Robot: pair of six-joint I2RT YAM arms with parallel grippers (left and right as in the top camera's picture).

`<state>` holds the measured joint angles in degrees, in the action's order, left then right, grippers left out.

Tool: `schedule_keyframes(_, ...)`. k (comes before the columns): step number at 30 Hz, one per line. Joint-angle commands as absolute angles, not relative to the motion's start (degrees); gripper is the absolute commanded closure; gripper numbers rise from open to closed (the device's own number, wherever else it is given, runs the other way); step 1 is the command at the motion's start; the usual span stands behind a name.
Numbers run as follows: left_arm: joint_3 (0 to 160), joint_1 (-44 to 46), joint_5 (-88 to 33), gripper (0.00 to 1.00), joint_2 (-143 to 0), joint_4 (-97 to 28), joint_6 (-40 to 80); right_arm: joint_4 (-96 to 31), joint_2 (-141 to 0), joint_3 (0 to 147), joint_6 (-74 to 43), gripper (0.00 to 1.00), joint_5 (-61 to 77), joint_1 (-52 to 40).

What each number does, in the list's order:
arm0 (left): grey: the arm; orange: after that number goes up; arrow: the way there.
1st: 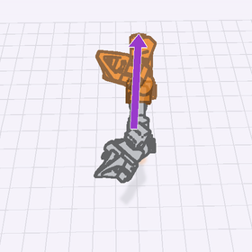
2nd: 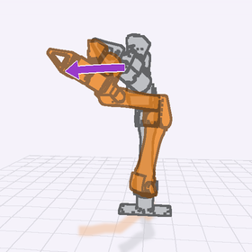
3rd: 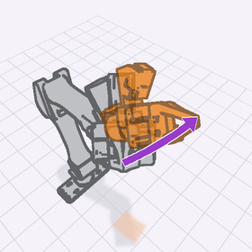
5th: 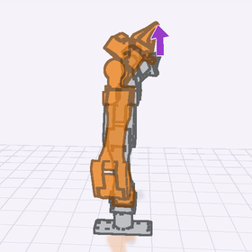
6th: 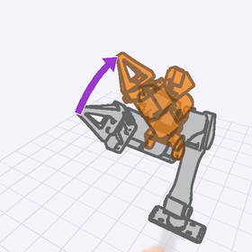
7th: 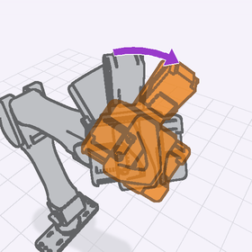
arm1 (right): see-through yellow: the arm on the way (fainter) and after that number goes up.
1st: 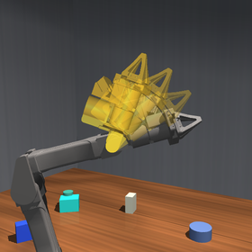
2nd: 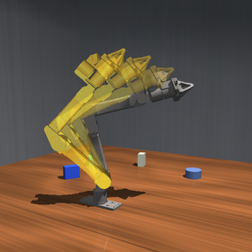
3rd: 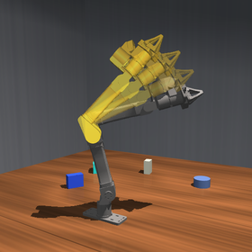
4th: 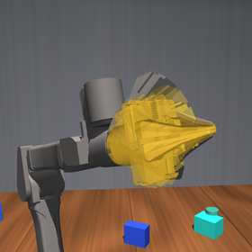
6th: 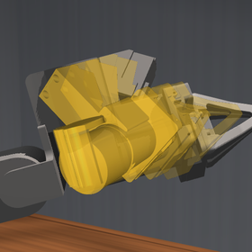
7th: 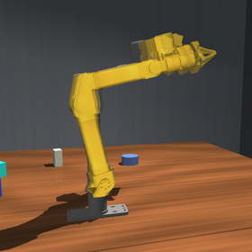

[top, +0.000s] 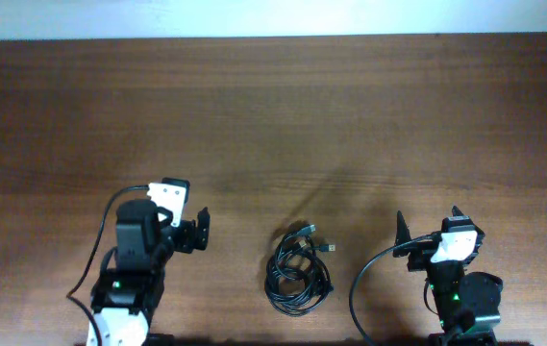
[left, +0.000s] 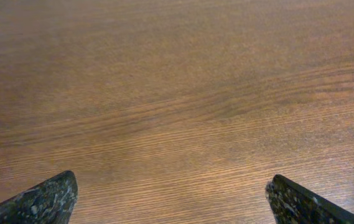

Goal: Untangle cables
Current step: 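Move the left gripper toward the black cable bundle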

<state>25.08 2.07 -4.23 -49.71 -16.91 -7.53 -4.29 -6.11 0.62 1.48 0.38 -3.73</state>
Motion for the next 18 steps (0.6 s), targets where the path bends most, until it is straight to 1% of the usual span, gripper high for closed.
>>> schedule_keyframes(1,28.88,1.69,-6.7,0.01,-54.0,-17.98,-8.05,-4.54,-6.0,0.32,0.8,0.01,1.3,-3.36)
schedule_keyframes(11,35.51,1.72,-10.37,0.01,-57.32,-26.48,-8.05,-4.54,-6.0,0.32,0.8,0.01,1.3,-3.36)
schedule_keyframes(18,35.97,1.72,-14.87,0.01,-57.32,-27.33,-8.1,-4.54,-6.0,0.32,0.8,0.01,1.3,-3.36)
